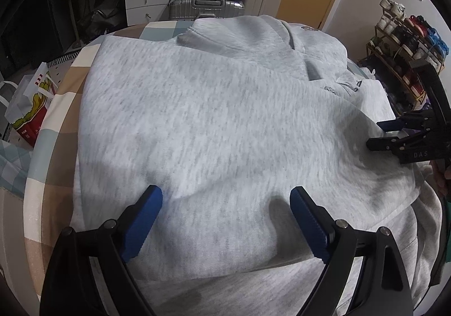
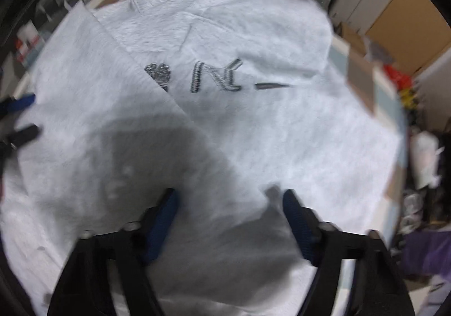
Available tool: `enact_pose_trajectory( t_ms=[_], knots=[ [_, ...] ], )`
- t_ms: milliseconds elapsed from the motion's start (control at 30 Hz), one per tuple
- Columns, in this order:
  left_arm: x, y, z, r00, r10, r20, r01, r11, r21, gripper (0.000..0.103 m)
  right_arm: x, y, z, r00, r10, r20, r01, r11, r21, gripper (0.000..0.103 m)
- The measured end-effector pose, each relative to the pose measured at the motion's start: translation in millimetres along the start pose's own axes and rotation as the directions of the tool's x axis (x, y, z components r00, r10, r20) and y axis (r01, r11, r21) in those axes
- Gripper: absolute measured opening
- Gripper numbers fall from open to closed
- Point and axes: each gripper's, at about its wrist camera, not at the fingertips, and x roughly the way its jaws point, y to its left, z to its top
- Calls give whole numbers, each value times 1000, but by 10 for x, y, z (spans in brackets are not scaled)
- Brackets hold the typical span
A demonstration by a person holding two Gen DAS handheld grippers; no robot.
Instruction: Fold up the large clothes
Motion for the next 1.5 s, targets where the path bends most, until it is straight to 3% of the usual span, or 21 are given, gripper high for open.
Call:
enact_pose_trajectory(
  t_ms=[67,100,133,167,333,433,533,667,767,800,833,933,1000,1067,1100,1133,1200,1300,1333,1433,1500],
  knots=[
    [4,-21,-6,1000,13,2,-13,1000,11,89,9,-2,-14,1000,25,7,-25,1000,12,53],
    [5,-30,-8,1000,19,2,-19,1000,16,89,-12,23,-18,1000,24,18,-24,1000,-6,37],
    [6,-33,-8,1000,21,2,-21,1000,18,89,-54,59,-22,999,0,37,1,1000,-20,11],
    [4,-31,-5,1000,22,1,-22,1000,15,89,-83,83,-22,999,-26,46,27,999,-29,1],
    [-24,15,14,1000,3,2,-3,1000,-31,89,-258,164,-58,993,-68,99,70,997,-18,2],
    [-85,43,34,1000,-8,22,10,996,-84,89,-440,183,-67,979,-106,175,109,994,-8,2],
    [-156,2,47,998,-45,48,48,996,-72,89,-573,224,-25,959,-148,242,152,988,0,2],
    [-209,-5,72,995,3,104,4,998,-66,90,-511,228,174,913,-289,289,298,954,11,2],
    [-34,86,68,999,8,41,-3,994,-107,89,-245,126,303,920,-311,237,305,950,63,2],
    [2,100,62,999,19,34,-15,994,-109,89,-67,124,302,942,-292,166,287,956,57,2],
    [14,96,59,999,37,32,-34,994,-101,89,132,138,304,947,-300,112,297,954,45,3],
    [52,90,52,991,137,-8,-137,988,-72,89,135,187,277,934,-332,132,328,943,48,5],
    [-46,119,83,996,91,8,-89,991,-101,89,33,125,259,944,-303,130,294,952,82,7],
    [-189,145,131,999,5,48,0,993,-120,89,-150,45,229,947,-278,158,256,955,147,15],
    [-264,139,159,996,-16,83,25,994,-102,90,-290,-13,194,950,-249,188,211,956,201,27],
    [-300,132,187,994,6,109,2,997,-78,90,-417,-53,148,950,-208,234,153,960,232,39],
    [-207,191,200,994,62,93,-55,995,-78,90,-533,-72,51,938,-208,278,135,956,262,58],
    [141,418,127,999,32,-39,-38,986,-165,89,-458,-124,-89,949,-193,249,122,953,276,60],
    [111,372,122,997,73,-1,-72,989,-127,90,-385,-139,-139,956,-194,218,130,953,275,60],
    [165,284,108,989,140,-38,-142,987,-69,90,-111,-129,-296,973,-199,118,165,953,253,60],
    [109,293,82,990,136,-35,-138,986,-95,90,-181,-98,-375,964,-214,157,171,954,247,60]
  ],
)
